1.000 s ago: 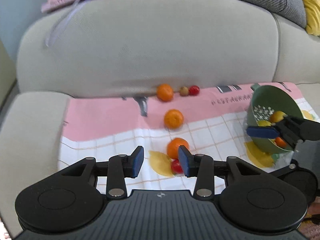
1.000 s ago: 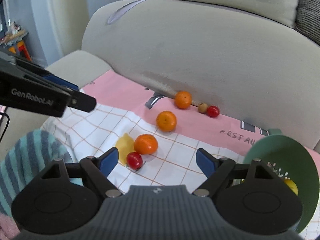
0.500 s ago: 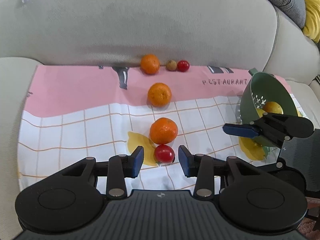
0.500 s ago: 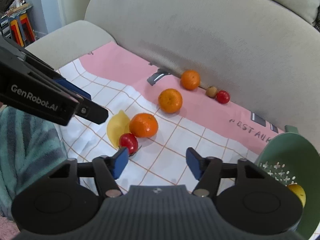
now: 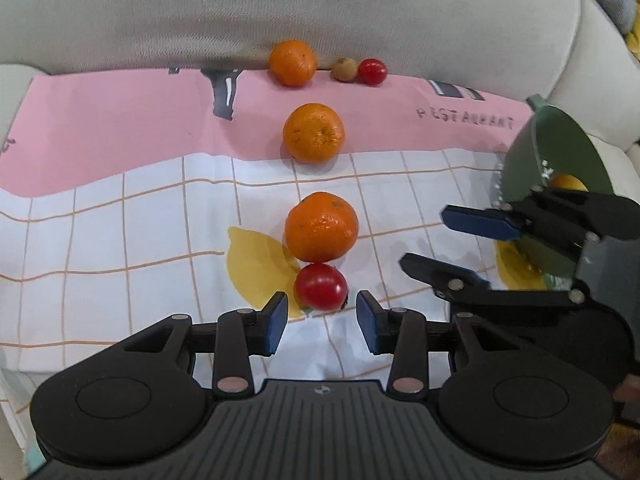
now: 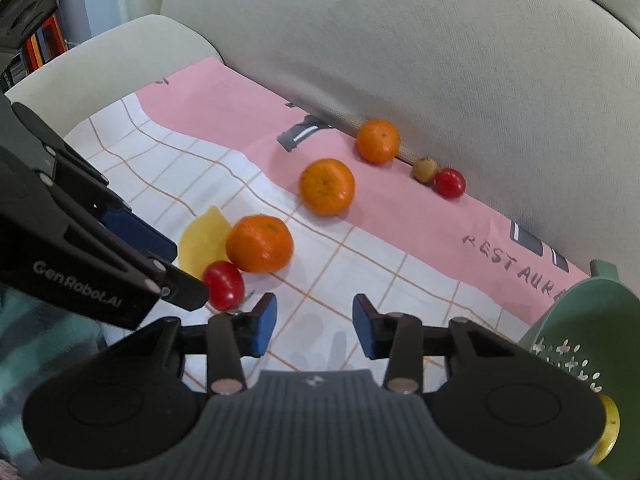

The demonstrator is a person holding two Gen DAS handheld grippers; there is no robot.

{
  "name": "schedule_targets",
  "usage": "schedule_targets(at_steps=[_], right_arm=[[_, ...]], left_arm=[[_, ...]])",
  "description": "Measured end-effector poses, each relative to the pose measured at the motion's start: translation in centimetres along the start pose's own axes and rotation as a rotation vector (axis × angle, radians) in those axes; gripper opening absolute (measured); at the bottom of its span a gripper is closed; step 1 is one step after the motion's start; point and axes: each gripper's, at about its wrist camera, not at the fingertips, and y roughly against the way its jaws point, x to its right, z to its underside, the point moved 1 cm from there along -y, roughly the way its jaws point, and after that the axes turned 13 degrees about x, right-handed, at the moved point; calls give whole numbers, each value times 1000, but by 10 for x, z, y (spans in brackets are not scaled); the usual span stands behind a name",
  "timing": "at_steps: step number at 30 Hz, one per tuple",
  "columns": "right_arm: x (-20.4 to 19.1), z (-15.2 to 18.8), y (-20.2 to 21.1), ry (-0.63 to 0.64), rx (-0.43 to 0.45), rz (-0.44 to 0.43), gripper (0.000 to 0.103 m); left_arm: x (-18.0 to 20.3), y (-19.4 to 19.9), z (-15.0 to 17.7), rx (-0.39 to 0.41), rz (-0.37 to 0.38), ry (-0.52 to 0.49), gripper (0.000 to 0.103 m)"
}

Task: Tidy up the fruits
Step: 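Grasp the red tomato with the left tool while the right tool grasps a mandarin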

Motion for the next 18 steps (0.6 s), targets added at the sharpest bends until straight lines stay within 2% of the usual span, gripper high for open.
schedule_targets(at_steps=[8,18], right_arm=[[10,6,-2,-31,-1,15,39],[6,6,-4,-25,0,3,39]], left_arm=[[3,-23,1,-5,-18,9,45],[-2,-25,1,-14,-17,54,36]])
